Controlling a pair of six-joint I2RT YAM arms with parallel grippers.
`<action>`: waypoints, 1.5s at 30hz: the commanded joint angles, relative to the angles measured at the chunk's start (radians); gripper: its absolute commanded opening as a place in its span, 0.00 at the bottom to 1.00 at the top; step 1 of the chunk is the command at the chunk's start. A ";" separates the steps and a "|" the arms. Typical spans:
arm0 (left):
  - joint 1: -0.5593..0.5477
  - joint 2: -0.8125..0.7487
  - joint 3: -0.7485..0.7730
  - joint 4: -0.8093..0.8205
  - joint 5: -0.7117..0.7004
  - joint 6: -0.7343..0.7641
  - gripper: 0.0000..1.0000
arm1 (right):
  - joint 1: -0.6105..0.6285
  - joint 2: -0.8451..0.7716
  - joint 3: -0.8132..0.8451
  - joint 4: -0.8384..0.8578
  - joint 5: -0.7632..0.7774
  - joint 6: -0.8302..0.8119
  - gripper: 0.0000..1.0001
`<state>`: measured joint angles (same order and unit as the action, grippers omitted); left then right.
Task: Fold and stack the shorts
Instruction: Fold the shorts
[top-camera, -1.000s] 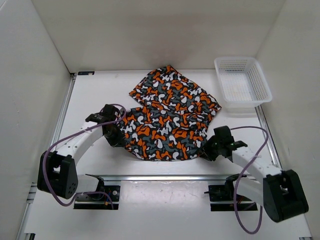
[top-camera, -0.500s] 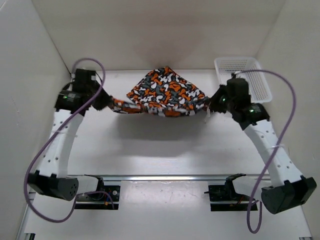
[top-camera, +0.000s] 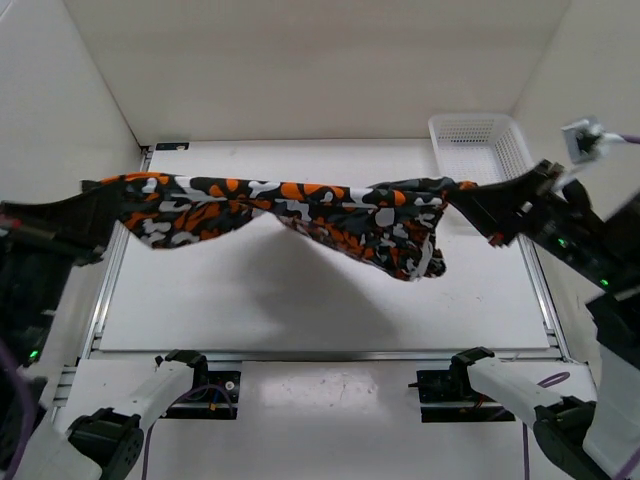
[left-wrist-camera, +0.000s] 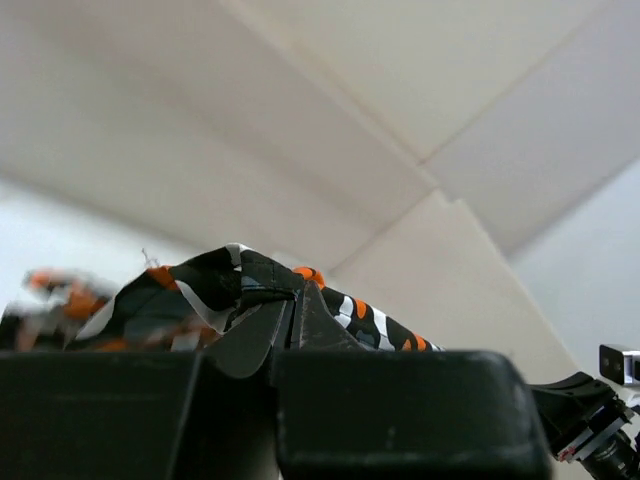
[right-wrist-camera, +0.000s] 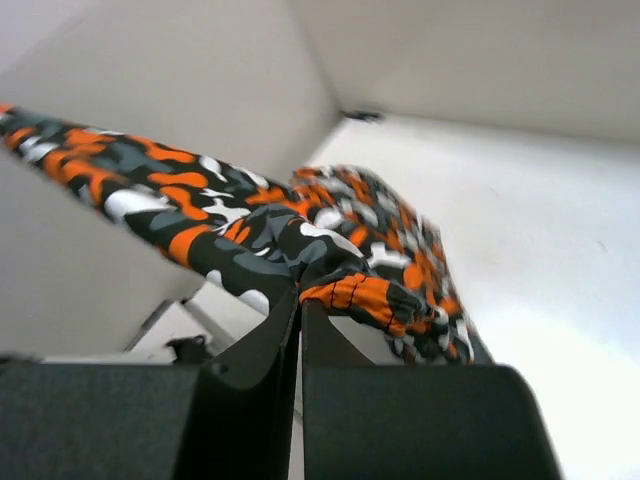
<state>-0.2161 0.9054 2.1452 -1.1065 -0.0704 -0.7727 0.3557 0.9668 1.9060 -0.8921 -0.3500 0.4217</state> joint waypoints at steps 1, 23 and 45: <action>0.018 0.027 0.151 0.008 -0.174 0.110 0.10 | -0.023 -0.048 0.086 -0.076 -0.065 -0.101 0.00; 0.090 0.677 0.099 0.142 -0.051 0.205 0.10 | -0.023 0.113 -0.436 0.206 0.450 -0.080 0.00; 0.210 1.338 0.470 0.135 0.037 0.254 0.10 | -0.219 1.130 0.110 0.249 0.217 -0.017 0.00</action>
<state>-0.0631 2.3375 2.6030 -1.0061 0.0616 -0.5533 0.1799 2.1281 1.9636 -0.5491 -0.1574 0.4198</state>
